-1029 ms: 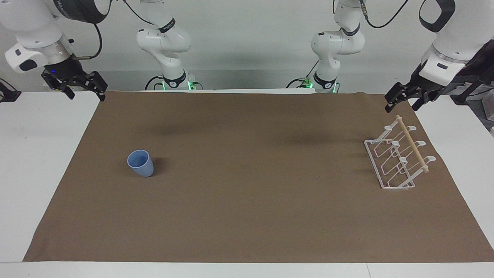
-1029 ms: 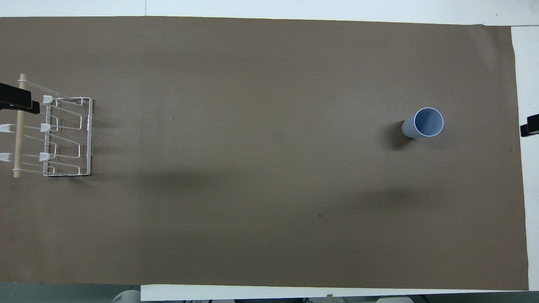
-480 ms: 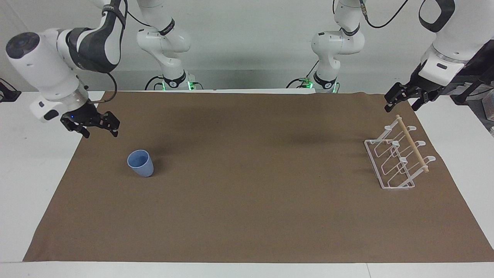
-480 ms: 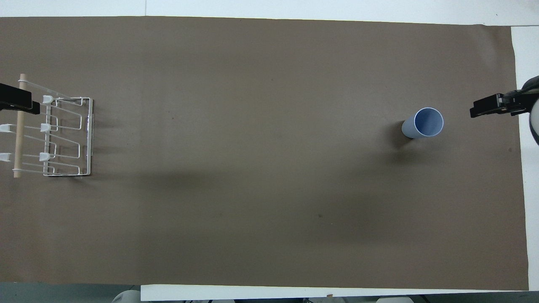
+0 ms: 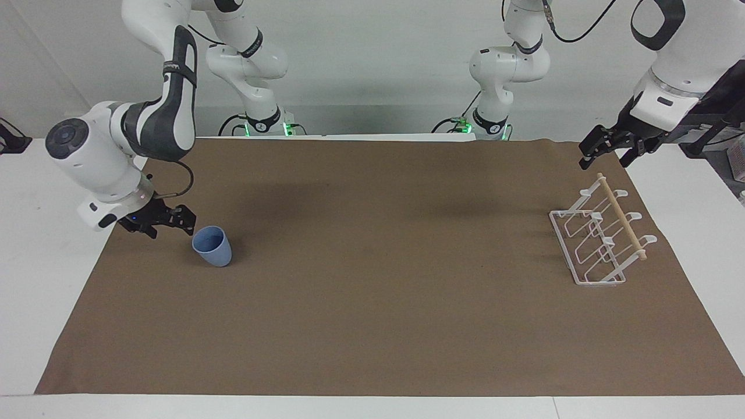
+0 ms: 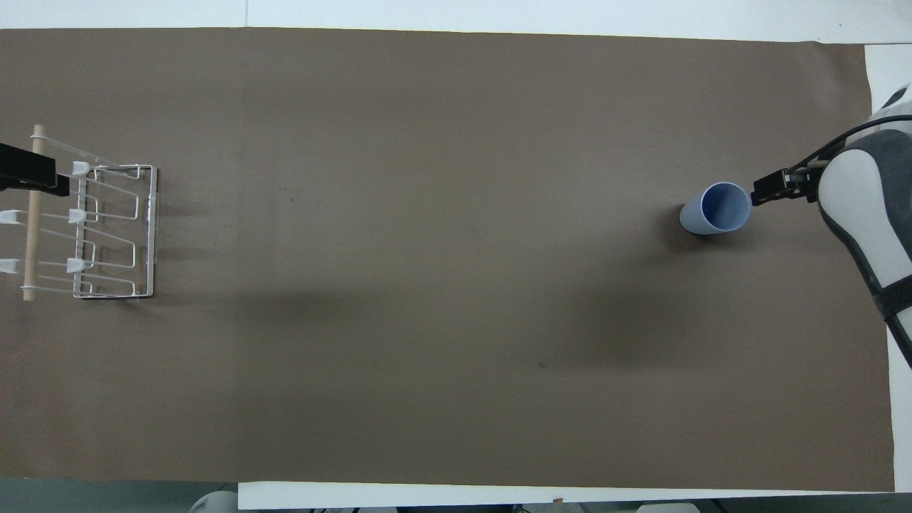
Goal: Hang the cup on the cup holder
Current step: 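Reach the right gripper to the blue cup and grasp its rim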
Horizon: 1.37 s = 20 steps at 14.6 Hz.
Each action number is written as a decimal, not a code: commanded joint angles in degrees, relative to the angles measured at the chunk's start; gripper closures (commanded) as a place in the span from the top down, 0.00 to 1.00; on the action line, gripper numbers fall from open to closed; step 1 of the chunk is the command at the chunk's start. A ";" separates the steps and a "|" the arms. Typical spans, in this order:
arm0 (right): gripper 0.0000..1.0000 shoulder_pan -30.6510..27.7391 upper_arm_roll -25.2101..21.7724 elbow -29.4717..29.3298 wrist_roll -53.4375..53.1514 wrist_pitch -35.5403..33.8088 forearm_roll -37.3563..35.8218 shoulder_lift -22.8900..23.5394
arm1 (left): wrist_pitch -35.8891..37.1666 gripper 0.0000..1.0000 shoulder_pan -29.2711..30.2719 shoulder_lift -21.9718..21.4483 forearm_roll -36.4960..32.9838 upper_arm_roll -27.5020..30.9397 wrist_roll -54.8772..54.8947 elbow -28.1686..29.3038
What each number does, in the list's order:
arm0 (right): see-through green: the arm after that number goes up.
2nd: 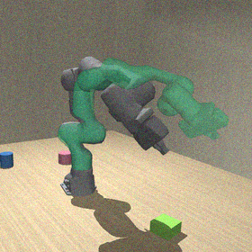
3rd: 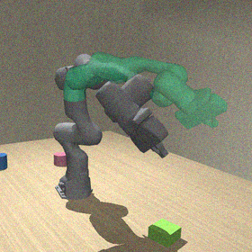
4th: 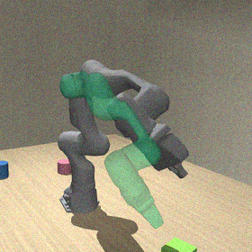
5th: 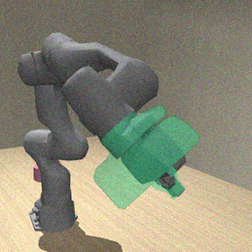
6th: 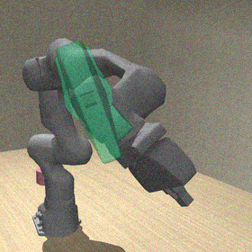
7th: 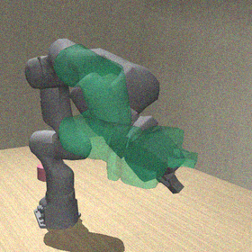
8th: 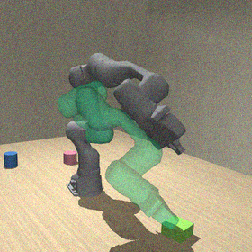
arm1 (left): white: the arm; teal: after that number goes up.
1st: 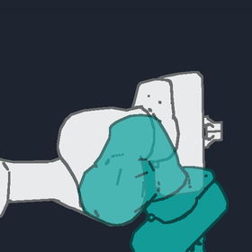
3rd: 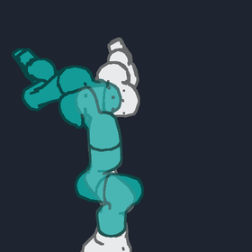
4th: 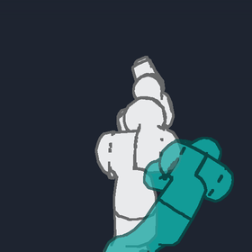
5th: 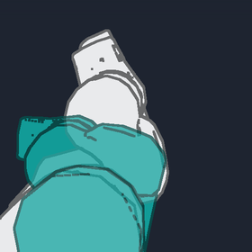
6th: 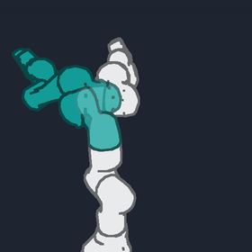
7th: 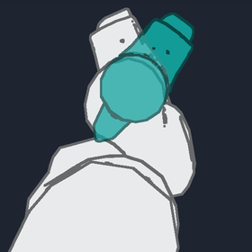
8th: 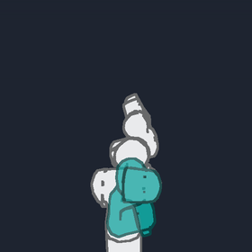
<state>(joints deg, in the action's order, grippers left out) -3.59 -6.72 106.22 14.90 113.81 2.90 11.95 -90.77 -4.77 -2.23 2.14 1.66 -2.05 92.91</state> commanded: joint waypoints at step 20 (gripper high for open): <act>0.00 0.52 1.71 2.60 3.99 3.02 1.23 0.53 | 0.33 1.00 0.81 -1.64 0.06 0.01 0.03 1.40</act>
<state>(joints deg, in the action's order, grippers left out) -2.57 -5.69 111.32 16.74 120.07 3.52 12.49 -90.77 -4.73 -2.42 2.14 1.84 -2.06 93.07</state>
